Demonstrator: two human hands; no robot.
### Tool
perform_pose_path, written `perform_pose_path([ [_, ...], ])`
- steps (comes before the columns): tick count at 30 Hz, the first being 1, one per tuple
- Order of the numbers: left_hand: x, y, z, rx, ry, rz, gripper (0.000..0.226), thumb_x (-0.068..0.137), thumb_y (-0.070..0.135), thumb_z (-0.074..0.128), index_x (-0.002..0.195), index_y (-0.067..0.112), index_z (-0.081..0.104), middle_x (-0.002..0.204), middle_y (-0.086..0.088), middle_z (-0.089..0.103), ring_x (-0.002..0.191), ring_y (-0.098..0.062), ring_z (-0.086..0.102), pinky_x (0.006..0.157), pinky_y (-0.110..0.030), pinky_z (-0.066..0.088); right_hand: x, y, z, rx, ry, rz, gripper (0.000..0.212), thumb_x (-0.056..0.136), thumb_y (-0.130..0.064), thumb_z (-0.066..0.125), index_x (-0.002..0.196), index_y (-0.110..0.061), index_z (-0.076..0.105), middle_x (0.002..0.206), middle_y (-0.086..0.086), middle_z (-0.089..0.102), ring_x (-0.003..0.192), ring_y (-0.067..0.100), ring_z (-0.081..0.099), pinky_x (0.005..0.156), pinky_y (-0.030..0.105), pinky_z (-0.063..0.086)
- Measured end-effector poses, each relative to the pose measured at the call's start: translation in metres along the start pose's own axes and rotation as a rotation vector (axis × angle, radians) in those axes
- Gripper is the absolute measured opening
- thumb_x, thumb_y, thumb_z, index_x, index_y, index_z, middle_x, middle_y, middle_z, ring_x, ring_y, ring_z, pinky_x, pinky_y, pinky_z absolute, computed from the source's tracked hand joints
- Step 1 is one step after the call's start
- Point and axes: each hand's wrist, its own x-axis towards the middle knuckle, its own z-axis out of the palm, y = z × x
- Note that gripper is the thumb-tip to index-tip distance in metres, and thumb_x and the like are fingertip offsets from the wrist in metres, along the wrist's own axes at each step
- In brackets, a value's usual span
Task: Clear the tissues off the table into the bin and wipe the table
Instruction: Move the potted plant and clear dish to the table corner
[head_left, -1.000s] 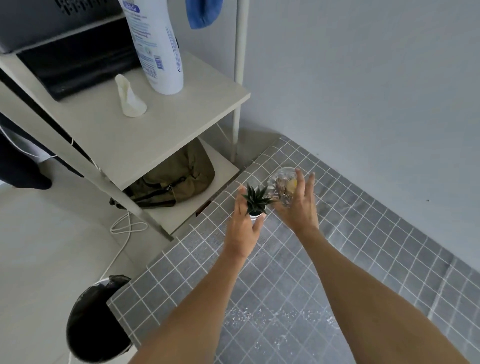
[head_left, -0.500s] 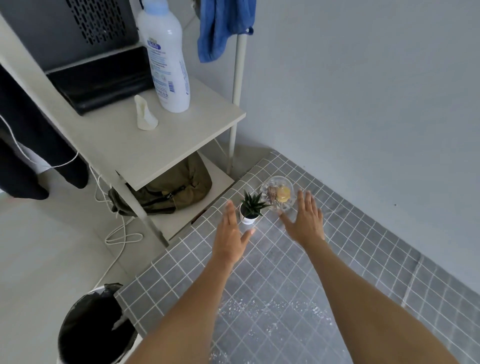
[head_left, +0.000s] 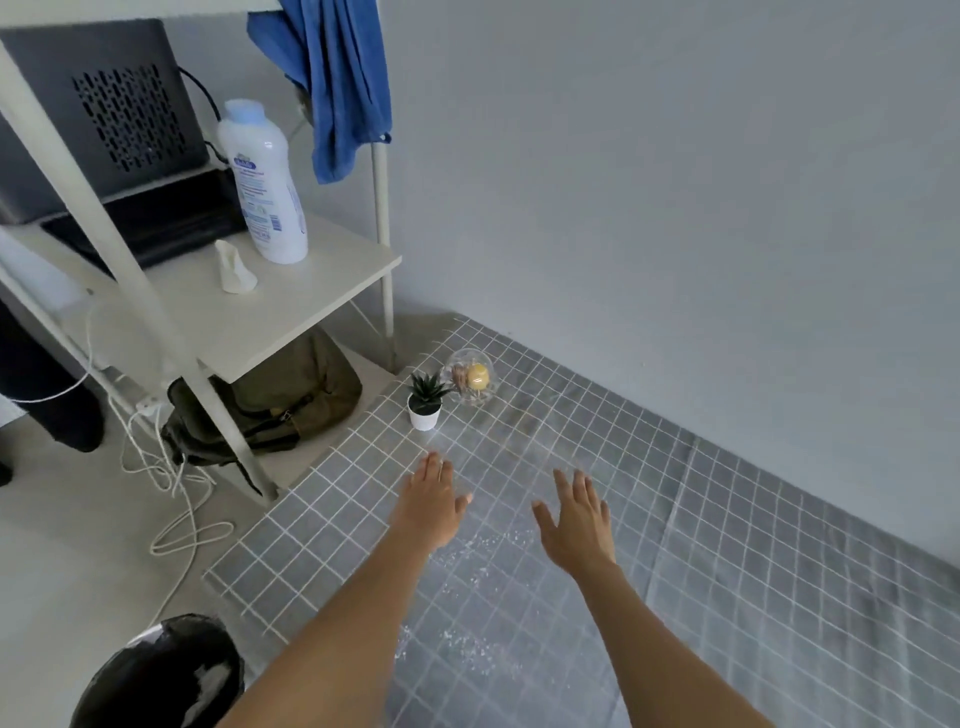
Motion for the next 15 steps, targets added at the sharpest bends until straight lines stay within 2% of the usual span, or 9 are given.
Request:
perform_pose_path([
  [4,-0.036,0.03,0.002,0.162,0.005,0.089,0.065,0.103,0.043,0.025,0.153,0.006,0.006,0.161,-0.015,-0.002,0.149,-0.029,-0.001,0.12,-0.046,0.013,-0.057,0.029,0.0,0.01,0.01,0.08,0.066,0.1,-0.054,0.025,0.154,-0.023,0.004,0.162,0.007,-0.006,0.148,0.024,-0.006,0.118,0.044,-0.001],
  [15,-0.129,0.104,0.032,0.163,-0.029,0.241,0.065,0.103,0.041,0.025,0.153,0.006,0.001,0.161,-0.013,-0.008,0.149,-0.027,-0.005,0.121,-0.045,0.006,-0.185,0.082,0.002,0.051,0.06,0.196,0.062,0.102,-0.048,0.025,0.154,-0.021,0.006,0.162,0.008,-0.003,0.149,0.025,-0.005,0.12,0.044,0.001],
])
